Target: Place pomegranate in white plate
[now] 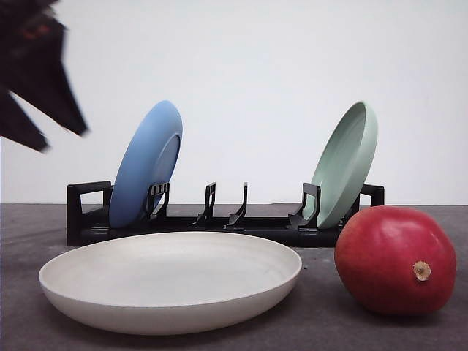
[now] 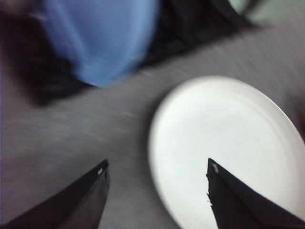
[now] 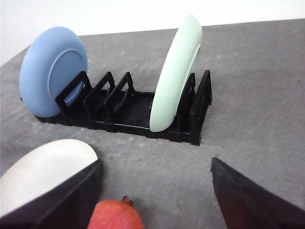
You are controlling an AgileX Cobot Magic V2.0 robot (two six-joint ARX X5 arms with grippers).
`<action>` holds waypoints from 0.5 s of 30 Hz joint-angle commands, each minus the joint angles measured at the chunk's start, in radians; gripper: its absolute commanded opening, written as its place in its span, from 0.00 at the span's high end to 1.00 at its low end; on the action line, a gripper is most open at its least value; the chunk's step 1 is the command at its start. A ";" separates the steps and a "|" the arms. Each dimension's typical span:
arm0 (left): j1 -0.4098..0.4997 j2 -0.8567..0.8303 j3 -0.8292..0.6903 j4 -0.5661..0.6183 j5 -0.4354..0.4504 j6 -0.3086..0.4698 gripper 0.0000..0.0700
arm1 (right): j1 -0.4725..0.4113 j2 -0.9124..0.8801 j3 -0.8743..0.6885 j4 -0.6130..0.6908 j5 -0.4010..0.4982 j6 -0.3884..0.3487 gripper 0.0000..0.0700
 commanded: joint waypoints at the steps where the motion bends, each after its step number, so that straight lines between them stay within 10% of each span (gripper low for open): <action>1: 0.050 -0.027 0.019 0.006 0.003 -0.009 0.44 | 0.003 0.003 0.018 0.008 -0.003 0.054 0.35; 15: 0.182 -0.158 0.019 -0.009 -0.001 -0.014 0.44 | 0.094 0.227 0.130 -0.202 0.076 0.128 0.35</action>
